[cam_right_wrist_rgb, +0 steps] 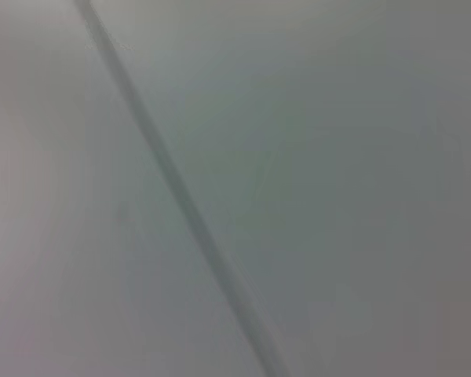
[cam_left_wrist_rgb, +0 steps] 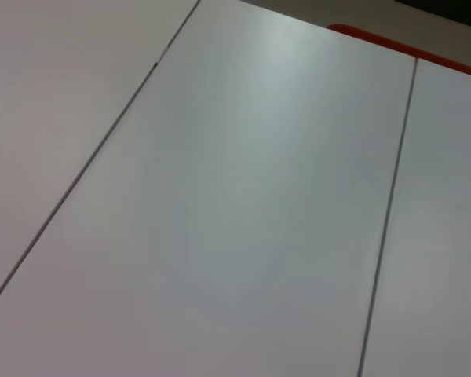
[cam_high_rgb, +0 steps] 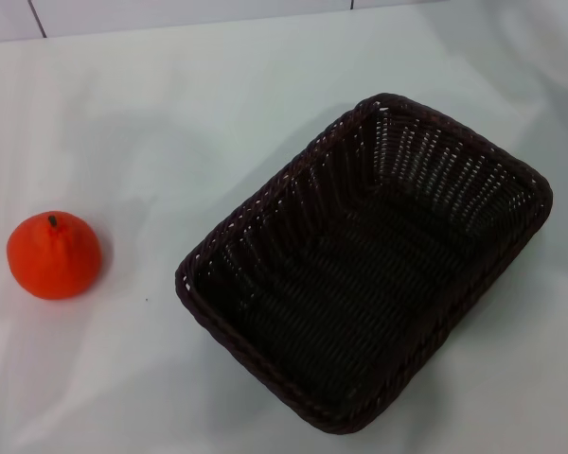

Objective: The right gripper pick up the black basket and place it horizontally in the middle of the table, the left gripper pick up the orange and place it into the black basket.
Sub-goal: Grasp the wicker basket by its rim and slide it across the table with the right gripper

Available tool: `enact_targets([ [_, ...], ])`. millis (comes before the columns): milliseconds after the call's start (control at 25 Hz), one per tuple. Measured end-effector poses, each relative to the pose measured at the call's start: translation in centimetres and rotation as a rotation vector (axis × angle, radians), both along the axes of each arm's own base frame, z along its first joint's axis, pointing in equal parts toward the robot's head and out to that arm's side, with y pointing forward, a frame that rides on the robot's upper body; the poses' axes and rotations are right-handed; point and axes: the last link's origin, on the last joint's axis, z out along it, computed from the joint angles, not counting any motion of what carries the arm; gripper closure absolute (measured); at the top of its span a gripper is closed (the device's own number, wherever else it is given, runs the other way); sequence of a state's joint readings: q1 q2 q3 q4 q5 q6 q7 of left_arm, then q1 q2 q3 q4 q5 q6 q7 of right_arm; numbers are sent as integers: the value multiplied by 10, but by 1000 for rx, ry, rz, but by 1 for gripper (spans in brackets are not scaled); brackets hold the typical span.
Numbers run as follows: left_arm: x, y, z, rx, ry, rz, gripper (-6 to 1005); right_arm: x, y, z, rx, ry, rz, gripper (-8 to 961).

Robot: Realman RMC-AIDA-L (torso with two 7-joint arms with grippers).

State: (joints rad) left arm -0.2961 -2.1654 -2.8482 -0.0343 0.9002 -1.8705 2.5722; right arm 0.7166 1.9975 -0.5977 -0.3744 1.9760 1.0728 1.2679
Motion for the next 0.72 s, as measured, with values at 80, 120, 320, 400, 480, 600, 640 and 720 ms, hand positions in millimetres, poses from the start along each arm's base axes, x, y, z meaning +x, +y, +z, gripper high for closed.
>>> enact_targets([
  [80, 0, 0, 0, -5, 8, -4, 97, -8, 2, 5, -159, -66, 33, 220],
  [120, 1, 0, 0, -9, 13, -8, 97, -12, 2, 10, -268, -108, 42, 219],
  [320, 2, 1, -1, -27, 25, -16, 96, -30, -10, 39, -616, -353, 20, 219],
  [400, 1, 2, -2, -32, 24, -11, 96, -36, -16, 48, -719, -472, -25, 219],
  [480, 1, 3, -2, -36, 22, -7, 96, -40, -24, 56, -809, -598, -79, 219],
  [600, 0, 5, -3, -42, 21, -3, 96, -43, -32, 59, -906, -734, -135, 219],
  [640, 0, 6, -3, -45, 21, -2, 96, -43, -34, 57, -938, -763, -148, 219],
  [720, 1, 6, -3, -46, 21, -3, 96, -40, -36, 51, -989, -808, -179, 219],
])
